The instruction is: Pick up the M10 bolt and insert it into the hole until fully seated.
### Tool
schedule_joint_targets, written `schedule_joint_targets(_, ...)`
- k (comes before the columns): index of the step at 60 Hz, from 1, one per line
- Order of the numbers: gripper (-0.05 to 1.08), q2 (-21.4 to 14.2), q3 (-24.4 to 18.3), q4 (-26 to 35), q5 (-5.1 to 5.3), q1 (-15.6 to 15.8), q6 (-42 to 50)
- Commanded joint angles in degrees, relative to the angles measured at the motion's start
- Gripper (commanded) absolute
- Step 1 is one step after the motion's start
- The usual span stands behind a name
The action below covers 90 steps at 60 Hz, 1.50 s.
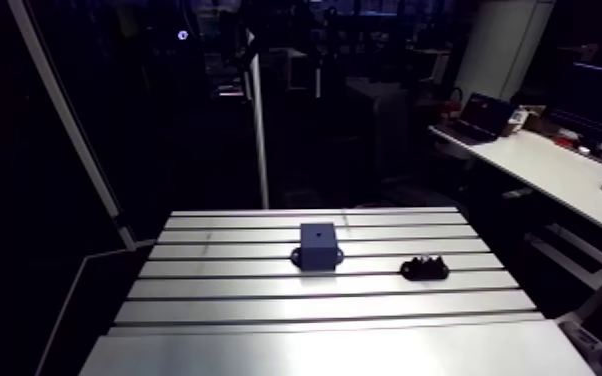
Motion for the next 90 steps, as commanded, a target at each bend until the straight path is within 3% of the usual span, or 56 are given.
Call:
schedule_joint_targets(1, 0.0, 0.11, 0.13, -0.1, 0.02, 0.0, 0.0)
schedule_joint_targets(56, 0.0, 0.29, 0.48, -1.07, 0.2, -0.09, -0.86)
schedule_joint_targets(66, 0.01, 0.39, 0.73, -2.88, -0.22, -0.42, -1.04)
schedule_joint_targets(72, 0.01, 0.39, 1.75, -4.65, -1.01, -1.91, -4.03)
schedule_joint_targets(90, 0.01, 0.71, 4.04, -8.64, -0.78, -8.9, -9.77)
